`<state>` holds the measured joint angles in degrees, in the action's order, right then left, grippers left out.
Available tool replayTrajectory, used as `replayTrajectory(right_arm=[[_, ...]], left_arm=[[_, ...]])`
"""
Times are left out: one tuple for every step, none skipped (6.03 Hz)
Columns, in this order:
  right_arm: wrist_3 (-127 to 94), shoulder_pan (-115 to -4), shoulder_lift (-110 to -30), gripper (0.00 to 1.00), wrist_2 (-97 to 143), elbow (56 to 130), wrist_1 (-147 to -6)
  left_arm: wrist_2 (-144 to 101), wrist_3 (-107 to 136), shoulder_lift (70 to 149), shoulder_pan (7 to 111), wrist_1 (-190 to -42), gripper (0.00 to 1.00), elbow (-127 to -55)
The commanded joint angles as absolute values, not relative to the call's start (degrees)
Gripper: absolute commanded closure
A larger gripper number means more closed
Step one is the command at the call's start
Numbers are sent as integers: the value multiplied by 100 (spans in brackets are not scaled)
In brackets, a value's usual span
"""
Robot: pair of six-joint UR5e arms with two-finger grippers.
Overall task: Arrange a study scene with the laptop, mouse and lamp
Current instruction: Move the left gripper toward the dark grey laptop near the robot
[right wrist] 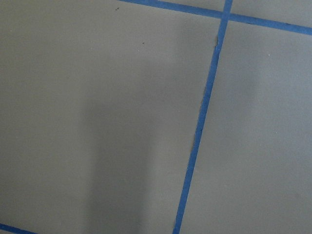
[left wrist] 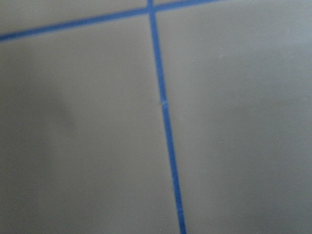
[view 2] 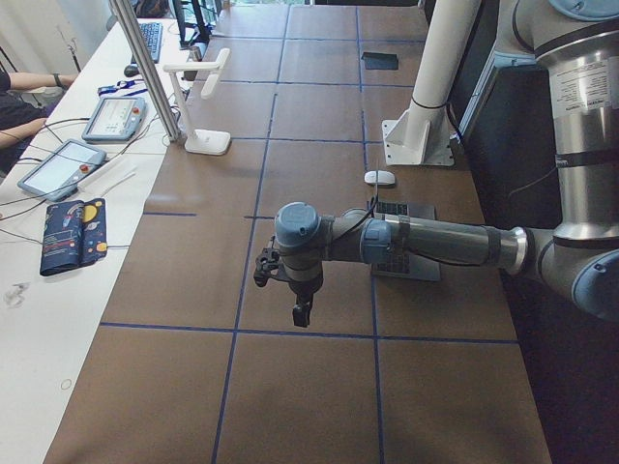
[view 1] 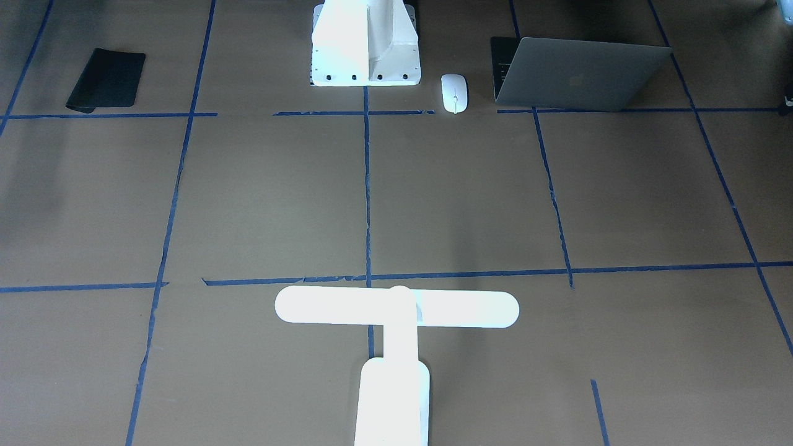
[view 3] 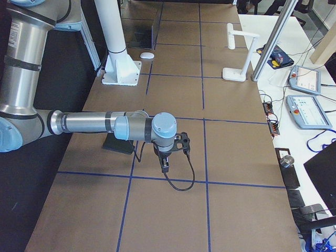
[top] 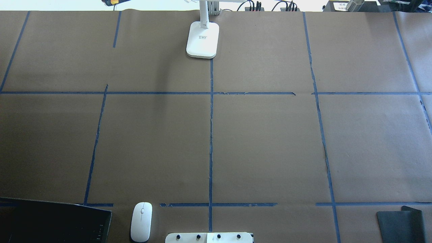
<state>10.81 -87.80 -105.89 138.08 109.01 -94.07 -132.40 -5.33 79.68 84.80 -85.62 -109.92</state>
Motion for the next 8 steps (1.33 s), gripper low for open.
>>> replayTrajectory(right_arm=[[1081,-8780,-10591,0,13808,10898,-9413],[1081,-8780,-10591,0,13808,10898,-9413],[1081,-8780,-10591,0,13799,10890,-9413],[1081,-8780,-10591,0,13808,10890,-9413],[1081,-8780,-10591,0,13799,10890,-9413],[1081,-8780,-10591,0,13799,10890,-9413],[1090,-8780,-10591,0,13799,10872,-9413],[1090,-8780,-10591,0,13799,10872,-9413]], left_arm=[[-13280,-519,8549,8403,-8683,0,-11074],[-13298,-588,8526,8324,-8675,0,-11109],[-13846,-598,8534,8106,-8797,0,-11222],[-14147,-511,8525,7521,-9303,0,-11519],[-14159,-545,8551,7262,-9368,0,-11827],[-14177,-510,8569,6807,-9482,0,-12439],[-14316,-249,8552,6507,-9518,0,-12758],[-14265,-455,8534,5982,-9614,1,-12971]])
